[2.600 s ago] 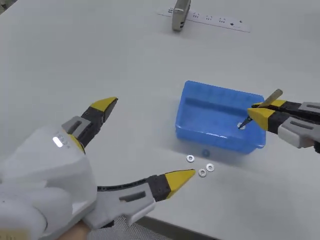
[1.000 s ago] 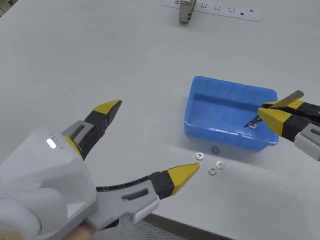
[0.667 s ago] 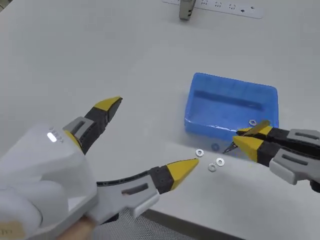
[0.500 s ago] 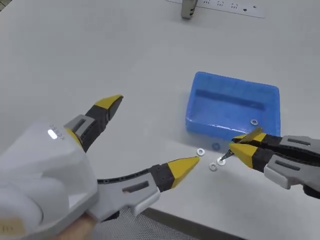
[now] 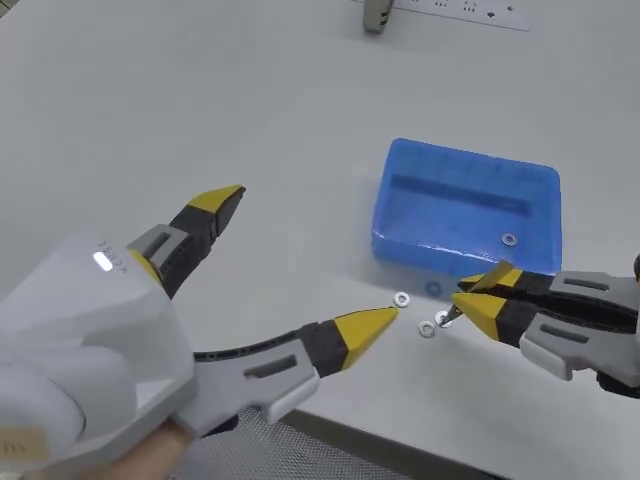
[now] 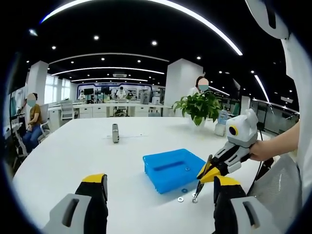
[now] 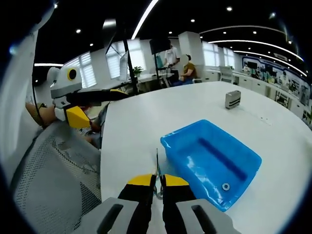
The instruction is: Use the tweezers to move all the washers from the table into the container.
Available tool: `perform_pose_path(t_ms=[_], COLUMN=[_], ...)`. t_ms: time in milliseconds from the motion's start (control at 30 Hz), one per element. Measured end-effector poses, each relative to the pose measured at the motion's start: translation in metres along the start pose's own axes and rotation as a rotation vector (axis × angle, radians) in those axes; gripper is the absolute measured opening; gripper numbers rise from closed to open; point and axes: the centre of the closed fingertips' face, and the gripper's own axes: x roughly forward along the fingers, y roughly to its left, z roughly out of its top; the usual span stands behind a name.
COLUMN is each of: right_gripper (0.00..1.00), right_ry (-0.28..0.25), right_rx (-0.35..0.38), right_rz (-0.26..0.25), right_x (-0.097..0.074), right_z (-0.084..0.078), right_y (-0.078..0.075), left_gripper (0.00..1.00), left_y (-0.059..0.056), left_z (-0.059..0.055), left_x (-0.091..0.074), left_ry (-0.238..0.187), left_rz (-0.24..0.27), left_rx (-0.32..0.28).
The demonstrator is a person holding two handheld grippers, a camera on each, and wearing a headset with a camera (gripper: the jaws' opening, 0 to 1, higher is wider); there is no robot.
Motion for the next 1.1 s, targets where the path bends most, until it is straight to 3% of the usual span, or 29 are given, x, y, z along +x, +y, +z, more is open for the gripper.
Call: perform_pose_path(t_ms=[533,767,1100], right_gripper=[0.03,0.03,0.03], right_ry=[0.029,0.061,0.063], right_rx=[-0.047,-0.153,-0.151], right_rz=[0.009,0.018,0.023], right_x=[-0.002,0.001,0.006], right_z=[-0.002,-0.003,-0.005], right_y=[0.009,0.017,0.011], left_gripper=[0.9,0.9,0.9], left_y=[0.0,0.001,-0.001], left_z=[-0.001,-0.001,-0.003], left_x=[0.0,0.0,0.0], left_ry=[0.007,0.007,0.013], left_rz=[-0.005,-0.002,-0.01], left_rx=[0.003,0.001,0.002])
